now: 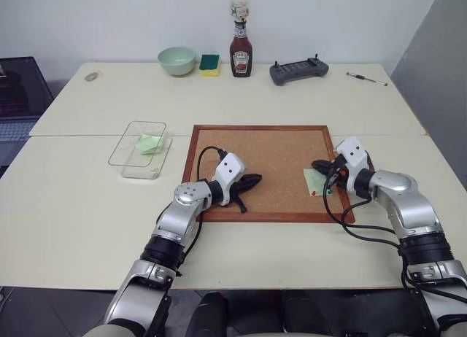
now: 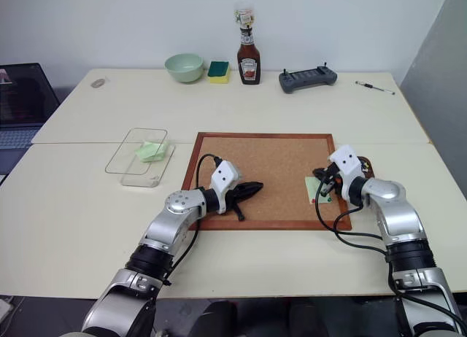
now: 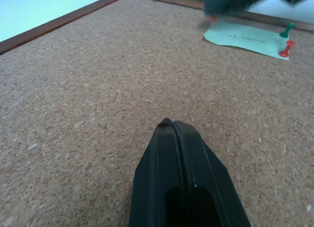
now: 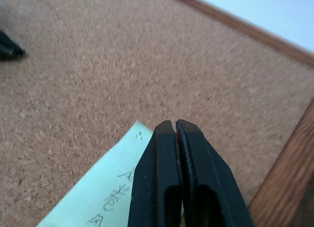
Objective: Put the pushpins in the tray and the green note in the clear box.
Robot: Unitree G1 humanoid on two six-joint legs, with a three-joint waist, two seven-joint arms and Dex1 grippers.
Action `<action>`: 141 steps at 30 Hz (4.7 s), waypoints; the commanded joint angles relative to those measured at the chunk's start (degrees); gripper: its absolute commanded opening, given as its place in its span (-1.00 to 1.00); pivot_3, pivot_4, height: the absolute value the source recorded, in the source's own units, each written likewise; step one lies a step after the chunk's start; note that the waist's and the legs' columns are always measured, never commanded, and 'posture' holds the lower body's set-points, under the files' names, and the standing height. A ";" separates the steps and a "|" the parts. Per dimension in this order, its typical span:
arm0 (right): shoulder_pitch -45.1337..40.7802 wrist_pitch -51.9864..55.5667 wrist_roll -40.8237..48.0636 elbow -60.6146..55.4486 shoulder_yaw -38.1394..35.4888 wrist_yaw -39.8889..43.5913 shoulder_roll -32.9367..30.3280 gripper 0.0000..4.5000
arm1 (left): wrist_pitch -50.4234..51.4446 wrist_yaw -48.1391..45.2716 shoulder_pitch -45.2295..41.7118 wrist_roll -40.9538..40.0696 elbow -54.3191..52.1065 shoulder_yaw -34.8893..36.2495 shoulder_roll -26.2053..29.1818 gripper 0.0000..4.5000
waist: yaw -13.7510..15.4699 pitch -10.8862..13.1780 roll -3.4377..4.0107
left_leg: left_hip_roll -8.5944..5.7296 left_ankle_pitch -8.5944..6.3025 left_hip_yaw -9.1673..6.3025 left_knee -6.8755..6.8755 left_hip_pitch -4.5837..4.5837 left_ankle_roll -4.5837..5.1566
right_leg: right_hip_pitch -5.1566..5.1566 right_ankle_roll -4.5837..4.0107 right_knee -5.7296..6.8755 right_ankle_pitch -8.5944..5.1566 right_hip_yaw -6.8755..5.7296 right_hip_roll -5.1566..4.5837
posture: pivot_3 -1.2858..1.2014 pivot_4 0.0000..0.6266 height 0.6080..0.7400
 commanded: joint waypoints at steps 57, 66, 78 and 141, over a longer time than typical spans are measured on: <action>10.11 6.81 4.25 -8.13 -9.19 6.73 -12.76 0.33 | -0.28 -1.18 2.95 1.87 0.17 -2.11 -0.16 -1.00 | 0.03 -0.08 0.14 | 0.00 -0.01 0.04 -0.03 0.02 0.01 | 0.06 0.00 -0.06 0.00 0.02 0.00 | 0.03 -0.52 1.00; 12.45 6.12 4.40 -12.08 -3.84 8.99 -11.34 0.33 | -0.21 -1.28 3.03 1.88 0.04 -2.30 -0.18 -1.00 | 0.02 -0.10 0.16 | 0.00 0.00 0.04 0.00 0.05 0.01 | 0.09 0.02 -0.05 -0.01 0.01 0.00 | 0.03 -0.52 1.00; 11.87 1.81 2.32 -9.00 -0.95 10.65 -11.80 0.17 | 0.10 -0.91 3.39 1.80 -0.47 -2.19 -0.23 -1.00 | 0.03 -0.10 0.16 | 0.00 0.00 0.04 0.00 0.05 0.01 | 0.08 0.02 -0.06 -0.01 0.02 0.00 | 0.03 -0.52 1.00; 3.94 -14.57 -4.13 7.30 -5.77 1.25 -11.10 -1.00 | -0.20 -1.64 4.48 2.26 -0.87 -3.27 0.66 -1.00 | -0.07 -0.11 0.19 | 0.01 0.00 0.10 -0.02 0.08 0.01 | 0.07 0.02 -0.05 -0.01 0.06 0.00 | 0.03 -0.52 1.00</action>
